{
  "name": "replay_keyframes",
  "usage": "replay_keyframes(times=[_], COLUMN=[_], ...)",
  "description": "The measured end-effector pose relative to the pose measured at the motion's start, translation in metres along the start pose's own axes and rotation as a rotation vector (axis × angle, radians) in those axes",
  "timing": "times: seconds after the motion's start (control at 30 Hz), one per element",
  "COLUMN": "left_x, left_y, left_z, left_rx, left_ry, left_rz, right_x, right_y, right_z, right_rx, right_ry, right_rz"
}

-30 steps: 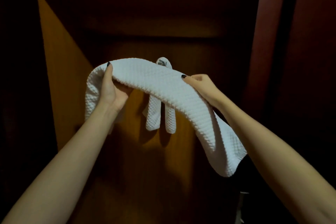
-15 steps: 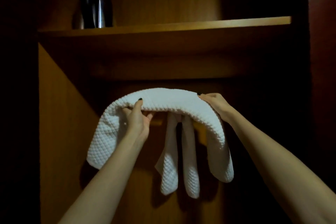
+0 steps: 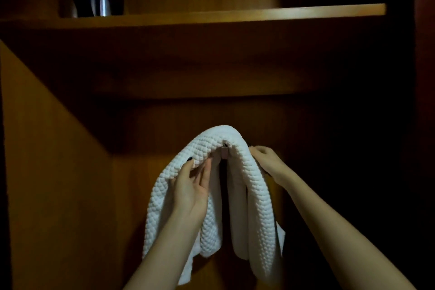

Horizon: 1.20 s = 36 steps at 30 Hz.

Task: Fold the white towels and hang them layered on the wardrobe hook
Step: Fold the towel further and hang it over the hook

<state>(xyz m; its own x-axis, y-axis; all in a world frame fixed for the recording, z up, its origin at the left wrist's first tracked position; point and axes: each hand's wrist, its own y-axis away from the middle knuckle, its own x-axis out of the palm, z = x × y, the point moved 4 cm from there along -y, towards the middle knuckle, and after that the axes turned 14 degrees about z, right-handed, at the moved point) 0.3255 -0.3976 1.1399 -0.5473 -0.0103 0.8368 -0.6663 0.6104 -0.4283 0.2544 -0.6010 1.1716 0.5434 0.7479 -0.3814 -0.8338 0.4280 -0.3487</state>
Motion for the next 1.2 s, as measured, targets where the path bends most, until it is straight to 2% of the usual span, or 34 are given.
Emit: replay_keyframes(times=[0.07, 0.13, 0.17, 0.23, 0.33, 0.47, 0.57, 0.73, 0.9, 1.2], left_x=[-0.009, -0.017, -0.019, -0.019, -0.009, 0.003, 0.008, 0.018, 0.001, 0.017], left_y=[0.011, 0.022, 0.027, 0.030, 0.024, -0.002, -0.013, -0.002, 0.014, -0.008], left_z=[0.002, -0.006, -0.013, -0.031, -0.041, -0.029, -0.034, -0.042, -0.023, -0.019], left_rx=[-0.093, -0.067, 0.001, 0.245, 0.559, 0.567, 0.513, 0.642, 0.614, 0.677], left_ry=[-0.130, -0.397, -0.580, -1.051, -1.691, -2.052, -2.110, -2.003, -1.920, -1.947], left_rz=[0.032, 0.063, 0.086, 0.120, 0.159, 0.112, 0.098, 0.228, 0.167, 0.118], right_x=[-0.001, -0.001, 0.001, 0.009, 0.022, 0.042, 0.041, 0.024, 0.039, 0.030], right_y=[0.011, 0.027, 0.036, 0.050, 0.061, 0.072, 0.081, 0.080, 0.087, 0.067], right_z=[0.004, 0.010, 0.014, 0.023, 0.032, 0.044, 0.051, 0.075, 0.073, 0.076], right_rx=[-0.074, -0.192, -0.255, -0.347, -0.352, -0.380, -0.393, -0.377, -0.422, -0.434], right_ry=[0.012, -0.009, 0.006, 0.058, 0.245, 0.499, 0.587, 0.573, 0.564, 0.562], right_rz=[-0.084, -0.158, -0.159, -0.095, -0.071, -0.154, -0.253, -0.305, -0.269, -0.371])
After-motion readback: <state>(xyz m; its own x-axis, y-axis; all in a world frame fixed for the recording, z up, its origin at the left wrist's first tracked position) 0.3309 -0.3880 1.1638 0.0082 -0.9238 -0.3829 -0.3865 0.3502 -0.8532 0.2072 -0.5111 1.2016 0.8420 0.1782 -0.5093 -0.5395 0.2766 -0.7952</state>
